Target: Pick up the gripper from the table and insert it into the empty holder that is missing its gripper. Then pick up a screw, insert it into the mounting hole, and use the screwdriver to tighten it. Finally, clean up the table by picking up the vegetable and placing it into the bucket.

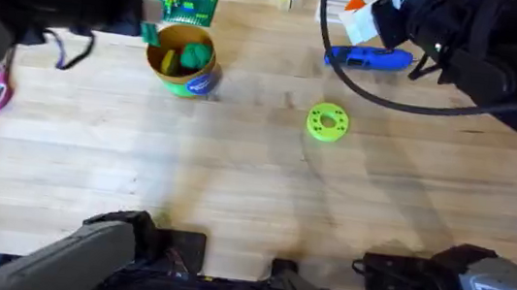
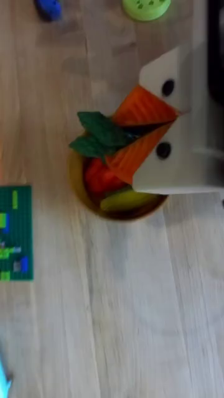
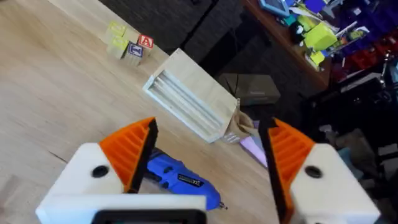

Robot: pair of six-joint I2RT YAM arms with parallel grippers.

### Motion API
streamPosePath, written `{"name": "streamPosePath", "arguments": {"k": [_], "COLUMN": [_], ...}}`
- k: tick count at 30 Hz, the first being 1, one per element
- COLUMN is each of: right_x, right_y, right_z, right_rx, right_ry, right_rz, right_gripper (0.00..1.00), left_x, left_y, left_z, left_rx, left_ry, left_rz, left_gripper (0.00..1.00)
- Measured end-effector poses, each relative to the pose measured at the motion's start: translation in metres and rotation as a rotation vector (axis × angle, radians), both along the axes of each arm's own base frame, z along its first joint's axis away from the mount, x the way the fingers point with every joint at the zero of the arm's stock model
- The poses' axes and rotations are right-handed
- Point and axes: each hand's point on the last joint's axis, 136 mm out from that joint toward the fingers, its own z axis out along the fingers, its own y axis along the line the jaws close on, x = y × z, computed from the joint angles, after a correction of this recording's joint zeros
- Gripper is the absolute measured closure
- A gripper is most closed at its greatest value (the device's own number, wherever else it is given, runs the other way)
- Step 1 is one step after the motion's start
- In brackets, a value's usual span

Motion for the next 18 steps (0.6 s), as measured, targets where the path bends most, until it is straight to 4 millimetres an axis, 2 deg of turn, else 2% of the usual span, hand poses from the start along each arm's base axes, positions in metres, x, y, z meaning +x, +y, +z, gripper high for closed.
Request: {"name": "streamPosePath", "arguments": {"k": [2, 5, 9, 13, 16, 18], "right_x": [0.0, 0.0, 0.0, 0.0, 0.0, 0.0], "right_y": [0.0, 0.0, 0.0, 0.0, 0.0, 0.0], "right_z": [0.0, 0.0, 0.0, 0.0, 0.0, 0.0], "right_rx": [0.0, 0.0, 0.0, 0.0, 0.0, 0.0], "right_ry": [0.0, 0.0, 0.0, 0.0, 0.0, 0.0], "right_rz": [0.0, 0.0, 0.0, 0.0, 0.0, 0.0], "right_gripper": [0.008, 0.008, 0.008, 0.007, 0.007, 0.007], "left_x": [0.003, 0.01, 0.021, 0.027, 0.026, 0.024], "left_y": [-0.022, -0.033, -0.019, -0.003, 0.001, 0.001], "left_z": [-0.016, -0.039, -0.053, -0.05, -0.051, -0.052], "left_rx": [-0.041, -0.029, 0.027, 0.079, 0.095, 0.088], "left_ry": [0.06, 0.128, 0.146, 0.122, 0.126, 0.137], "left_rz": [-0.033, -0.029, 0.042, 0.111, 0.131, 0.132], "left_gripper": [0.984, 0.984, 0.984, 0.984, 0.97, 0.791]}}
